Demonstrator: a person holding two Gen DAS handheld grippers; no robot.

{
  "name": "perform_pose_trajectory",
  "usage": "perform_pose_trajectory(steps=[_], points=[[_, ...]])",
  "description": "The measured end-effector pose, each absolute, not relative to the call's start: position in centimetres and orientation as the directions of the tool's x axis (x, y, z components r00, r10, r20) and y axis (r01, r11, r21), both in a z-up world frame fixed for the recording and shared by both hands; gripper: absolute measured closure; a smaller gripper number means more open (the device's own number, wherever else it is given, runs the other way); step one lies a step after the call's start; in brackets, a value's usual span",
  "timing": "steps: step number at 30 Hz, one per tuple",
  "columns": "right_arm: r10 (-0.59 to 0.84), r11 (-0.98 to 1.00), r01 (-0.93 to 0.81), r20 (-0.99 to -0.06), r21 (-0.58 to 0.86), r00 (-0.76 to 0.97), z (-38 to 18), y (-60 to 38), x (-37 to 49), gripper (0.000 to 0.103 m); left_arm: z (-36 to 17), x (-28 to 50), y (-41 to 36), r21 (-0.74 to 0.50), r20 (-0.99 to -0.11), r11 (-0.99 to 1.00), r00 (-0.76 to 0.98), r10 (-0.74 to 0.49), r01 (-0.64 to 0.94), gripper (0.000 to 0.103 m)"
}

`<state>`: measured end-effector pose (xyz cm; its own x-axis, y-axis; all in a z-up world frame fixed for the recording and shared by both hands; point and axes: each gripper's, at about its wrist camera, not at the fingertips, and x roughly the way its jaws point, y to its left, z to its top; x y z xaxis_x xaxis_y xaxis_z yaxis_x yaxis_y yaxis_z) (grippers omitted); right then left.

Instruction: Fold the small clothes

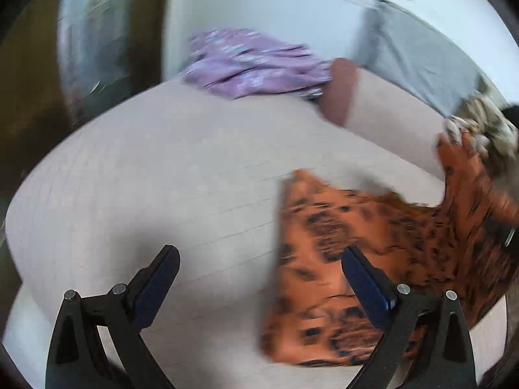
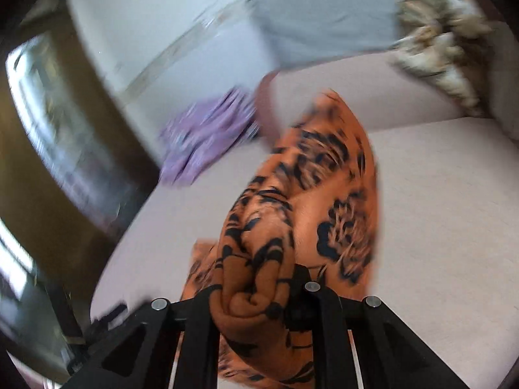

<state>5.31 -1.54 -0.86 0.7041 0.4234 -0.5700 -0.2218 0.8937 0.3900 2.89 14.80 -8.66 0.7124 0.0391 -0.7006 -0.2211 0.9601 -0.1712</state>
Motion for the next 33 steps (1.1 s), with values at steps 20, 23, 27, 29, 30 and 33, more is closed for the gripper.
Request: perform_pose_trajectory(steps=[20,23,27,29,30,33], points=[[0.55,0.834,-0.269,-0.688,0.482,0.474,-10.3,3.7,5.9,0.057,-12.6,8.4,8.4,-0.609,-0.708,0.793,0.439,-0.553,0.016,0.004],[0.566,0.824,-0.327,-0.644,0.462,0.515,-9.1,3.0,3.0,0.025,-13.1,8.7,7.2,-0.625,-0.703,0.78,0.417,-0.577,0.026,0.004],[0.545,0.832,-0.312,-0.574,0.458,0.612,-7.8,-0.5,-0.4,0.023,-14.4,9.1,5.4,-0.616,-0.726,0.788,0.376,-0.576,0.018,0.007],[0.524,0.837,-0.258,-0.57,0.482,0.633,-8.2,-2.7,-0.5,0.022,-14.3,8.9,4.7,-0.619,-0.72,0.784,0.368,-0.588,0.042,0.037],[0.515,0.837,-0.231,-0.572,0.496,0.638,-8.5,-3.6,-0.4,0.022,-14.5,9.2,4.2,-0.598,-0.741,0.8,0.351,-0.572,0.042,0.068],[0.491,0.828,-0.144,-0.575,0.542,0.654,-9.4,-6.2,0.2,0.022,-14.7,9.8,3.7,-0.552,-0.784,0.833,0.315,-0.535,0.043,0.084]])
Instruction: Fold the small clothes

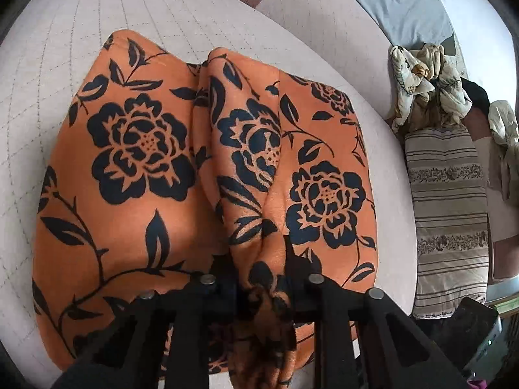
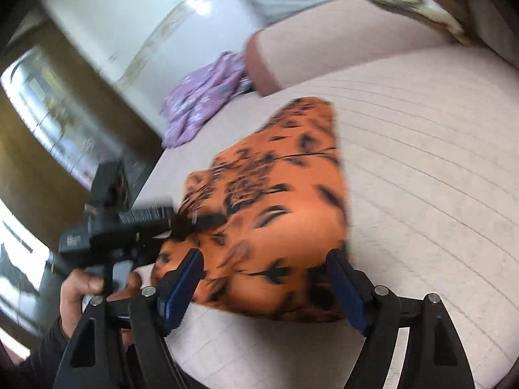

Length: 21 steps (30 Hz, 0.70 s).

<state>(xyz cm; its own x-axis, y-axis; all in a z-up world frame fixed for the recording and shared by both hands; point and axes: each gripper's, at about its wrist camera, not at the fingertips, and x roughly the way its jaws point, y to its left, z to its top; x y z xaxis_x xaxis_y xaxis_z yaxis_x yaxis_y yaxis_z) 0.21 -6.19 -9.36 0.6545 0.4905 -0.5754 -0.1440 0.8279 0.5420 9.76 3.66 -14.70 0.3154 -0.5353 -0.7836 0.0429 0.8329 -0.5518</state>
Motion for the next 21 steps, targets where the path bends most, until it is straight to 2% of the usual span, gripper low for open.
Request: perform_pose_trajectory(steps=[2,3,7,9,10,12,13,15,21], points=[[0.48,0.823,-0.116,-0.571,0.557,0.666,-9.3,-7.3,0.3,0.022,-13.1,9.9,3.6,-0.525,-0.787,0.848,0.342,-0.514,0.067,0.087],[0.472,0.823,-0.105,-0.568,0.558,0.674,-9.2,-7.8,0.3,0.022,-10.8,9.4,3.6,-0.477,-0.78,0.873,0.408,-0.475,0.105,0.088],[0.444,0.831,-0.08,-0.57,0.55,0.692,-8.8,-8.9,0.1,0.022,-3.0,4.9,3.6,-0.212,-0.674,0.949,0.667,-0.316,0.235,0.088],[0.436,0.835,-0.072,-0.574,0.546,0.693,-8.6,-9.0,0.2,0.022,-4.7,4.1,5.1,-0.125,-0.696,0.97,0.679,-0.236,0.209,0.087],[0.433,0.837,-0.071,-0.578,0.543,0.692,-8.6,-8.9,0.2,0.022,-6.5,4.7,6.1,-0.138,-0.732,0.973,0.643,-0.226,0.185,0.087],[0.434,0.842,-0.068,-0.598,0.535,0.674,-8.9,-8.4,0.6,0.022,-13.5,7.0,9.0,-0.248,-0.86,0.967,0.446,-0.248,0.059,0.086],[0.436,0.844,-0.066,-0.609,0.532,0.662,-9.1,-8.2,0.5,0.022,-15.8,7.0,11.0,-0.345,-0.847,0.939,0.432,-0.31,-0.004,0.086],[0.45,0.848,-0.084,-0.627,0.523,0.635,-9.3,-7.6,0.4,0.022,-15.1,6.6,12.1,-0.419,-0.811,0.908,0.453,-0.37,-0.009,0.085],[0.441,0.862,-0.086,-0.654,0.5,0.615,-9.7,-7.1,0.4,0.022,-12.7,6.8,11.3,-0.353,-0.817,0.934,0.469,-0.335,0.052,0.086]])
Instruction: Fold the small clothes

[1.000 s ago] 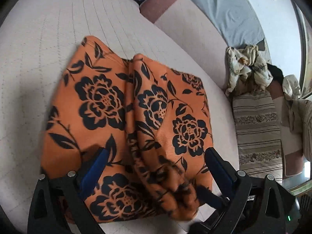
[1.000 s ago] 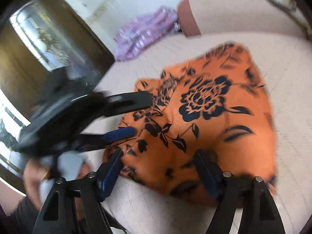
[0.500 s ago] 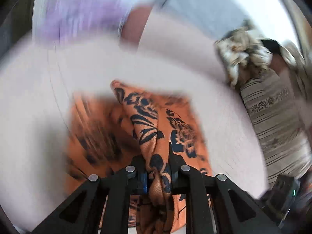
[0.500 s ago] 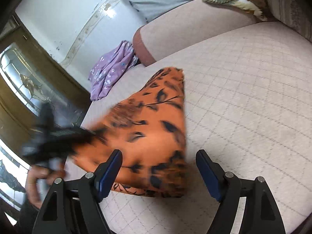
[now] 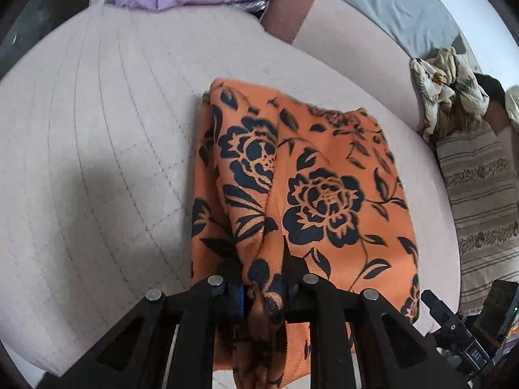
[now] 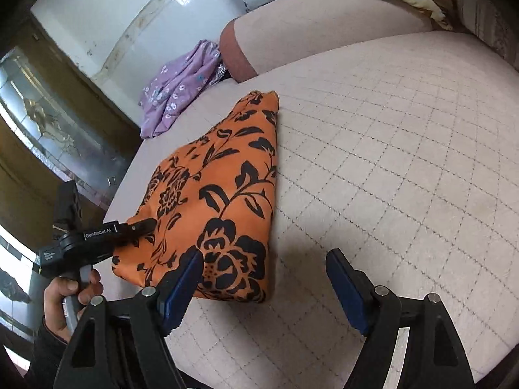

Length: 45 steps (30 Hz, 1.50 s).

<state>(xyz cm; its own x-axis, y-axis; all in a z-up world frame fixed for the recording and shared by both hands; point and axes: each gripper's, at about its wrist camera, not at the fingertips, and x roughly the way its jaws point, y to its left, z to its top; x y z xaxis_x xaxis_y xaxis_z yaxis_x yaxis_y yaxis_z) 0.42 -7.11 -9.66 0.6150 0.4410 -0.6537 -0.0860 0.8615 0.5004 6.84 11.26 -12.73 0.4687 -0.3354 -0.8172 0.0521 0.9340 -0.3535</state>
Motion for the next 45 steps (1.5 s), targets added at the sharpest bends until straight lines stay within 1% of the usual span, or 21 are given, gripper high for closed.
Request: perform_pose_trajectory(steps=[2,3,4,5,6,8,10,14,17,18,21,24,27,31,33,37,39,40,42,43,45], points=[[0.433,0.867,-0.091,-0.65,0.491,0.624,-9.4,-7.3,0.2,0.022,-10.5,6.2,10.5,-0.311,-0.765,0.942,0.554,-0.328,0.127,0.086],[0.429,0.869,-0.09,-0.651,0.486,0.626,-9.5,-7.4,-0.3,0.022,-10.5,6.6,10.4,-0.287,-0.767,0.948,0.561,-0.312,0.135,0.086],[0.426,0.87,-0.084,-0.656,0.486,0.623,-9.6,-7.5,-0.2,0.022,-12.0,7.4,10.7,-0.291,-0.802,0.951,0.516,-0.303,0.105,0.085],[0.429,0.867,-0.073,-0.662,0.494,0.615,-9.8,-7.6,-0.1,0.022,-14.1,8.2,11.2,-0.307,-0.84,0.949,0.448,-0.306,0.072,0.082],[0.433,0.862,-0.067,-0.664,0.502,0.61,-9.9,-7.5,-0.1,0.022,-15.8,8.6,12.1,-0.356,-0.838,0.933,0.424,-0.344,0.052,0.081],[0.442,0.86,-0.076,-0.661,0.505,0.607,-9.7,-7.3,0.0,0.022,-15.0,8.3,13.3,-0.417,-0.806,0.908,0.445,-0.389,0.039,0.078],[0.444,0.865,-0.1,-0.66,0.491,0.605,-9.4,-7.1,-0.1,0.022,-13.9,8.0,13.8,-0.385,-0.818,0.923,0.459,-0.346,0.009,0.057],[0.46,0.86,-0.119,-0.651,0.497,0.604,-8.6,-6.5,0.3,0.022,-11.3,4.7,16.0,-0.357,-0.778,0.933,0.564,-0.277,-0.035,0.055],[0.492,0.851,-0.186,-0.623,0.491,0.609,-6.6,-4.9,0.8,0.022,-10.4,2.2,15.4,-0.366,-0.738,0.931,0.604,-0.301,0.017,0.055],[0.505,0.846,-0.209,-0.614,0.49,0.606,-6.0,-4.3,1.2,0.022,-11.1,2.0,14.7,-0.335,-0.751,0.942,0.593,-0.291,0.039,0.053],[0.593,0.79,-0.286,-0.562,0.542,0.576,-4.4,-2.4,2.5,0.022,-15.9,3.3,13.1,-0.21,-0.863,0.978,0.469,-0.187,0.003,0.05],[0.683,0.711,-0.286,-0.536,0.642,0.496,-5.8,-1.3,4.9,0.013,-14.5,2.9,13.3,-0.231,-0.832,0.973,0.521,-0.191,-0.012,0.049],[0.685,0.701,-0.132,-0.611,0.701,0.397,-10.6,-1.5,7.5,0.013,-11.1,2.3,12.8,-0.175,-0.77,0.984,0.619,-0.153,0.024,0.05],[0.708,0.681,-0.182,-0.574,0.709,0.412,-8.3,-1.4,7.8,0.013,-8.4,2.6,12.6,-0.239,-0.69,0.966,0.682,-0.242,0.1,0.045],[0.725,0.665,-0.23,-0.54,0.711,0.427,-6.2,-1.2,8.8,0.013,-10.0,4.9,10.9,-0.256,-0.715,0.959,0.645,-0.27,0.118,0.045],[0.776,0.593,-0.244,-0.466,0.767,0.425,-4.4,-1.4,13.1,0.013,-15.1,7.2,9.9,-0.168,-0.829,0.983,0.528,-0.184,0.078,0.043],[0.817,0.532,-0.21,-0.431,0.82,0.383,-5.5,-1.2,16.3,0.013,-15.3,7.1,9.9,-0.149,-0.808,0.985,0.564,-0.17,0.083,0.038],[0.817,0.533,-0.184,-0.445,0.826,0.367,-6.7,-1.1,17.9,0.013,-15.4,7.3,9.9,-0.144,-0.812,0.986,0.56,-0.166,0.083,0.037],[0.742,0.622,-0.053,-0.567,0.781,0.357,-10.5,-1.6,20.8,0.014,-15.2,7.3,10.3,-0.166,-0.809,0.983,0.559,-0.184,0.083,0.034],[0.759,0.581,0.011,-0.547,0.814,0.354,-11.8,-2.2,21.3,0.014,-15.4,7.5,10.5,-0.172,-0.809,0.982,0.558,-0.187,0.08,0.032],[0.787,0.528,-0.005,-0.487,0.849,0.377,-10.6,-2.6,21.4,0.013,-15.9,7.5,11.1,-0.191,-0.807,0.979,0.557,-0.199,0.073,0.03]])
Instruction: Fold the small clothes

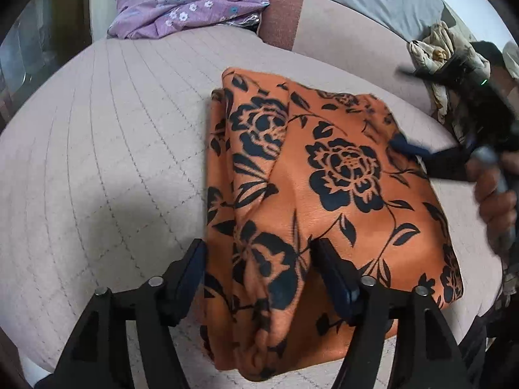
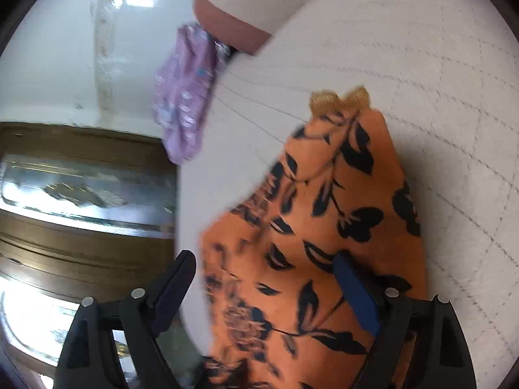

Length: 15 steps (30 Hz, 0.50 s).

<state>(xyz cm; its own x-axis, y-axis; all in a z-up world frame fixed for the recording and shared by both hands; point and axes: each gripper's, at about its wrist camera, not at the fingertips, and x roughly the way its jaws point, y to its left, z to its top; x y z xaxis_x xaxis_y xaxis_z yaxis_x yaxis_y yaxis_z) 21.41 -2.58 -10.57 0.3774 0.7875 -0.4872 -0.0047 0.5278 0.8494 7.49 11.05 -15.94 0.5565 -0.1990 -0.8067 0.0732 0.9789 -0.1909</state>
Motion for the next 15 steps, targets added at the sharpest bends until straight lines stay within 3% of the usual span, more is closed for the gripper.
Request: perform_pose_trajectory(steps=[4,7,8,10,15], points=[[0.81,0.514,-0.12,-0.434,0.85,0.394,-7.6,-2.0,23.3,0.013,-16.0,7.4,11.4,-0.175,-0.801,0.981,0.566,-0.192,0.084,0.029],[0.722,0.62,-0.015,-0.562,0.785,0.404,-11.1,-2.7,26.5,0.013,-16.2,7.4,11.1,-0.188,-0.796,0.978,0.569,-0.204,0.088,0.027],[0.728,0.585,0.073,-0.562,0.808,0.393,-13.6,-3.5,27.0,0.014,-16.1,7.1,11.2,-0.184,-0.797,0.979,0.569,-0.202,0.09,0.027],[0.745,0.52,0.065,-0.49,0.851,0.453,-12.9,-4.5,26.0,0.014,-16.1,7.1,11.3,-0.182,-0.793,0.979,0.574,-0.202,0.092,0.027],[0.802,0.517,-0.118,-0.432,0.847,0.412,-8.0,-4.5,17.9,0.014,-16.1,6.8,11.2,-0.182,-0.79,0.98,0.581,-0.195,0.081,0.027]])
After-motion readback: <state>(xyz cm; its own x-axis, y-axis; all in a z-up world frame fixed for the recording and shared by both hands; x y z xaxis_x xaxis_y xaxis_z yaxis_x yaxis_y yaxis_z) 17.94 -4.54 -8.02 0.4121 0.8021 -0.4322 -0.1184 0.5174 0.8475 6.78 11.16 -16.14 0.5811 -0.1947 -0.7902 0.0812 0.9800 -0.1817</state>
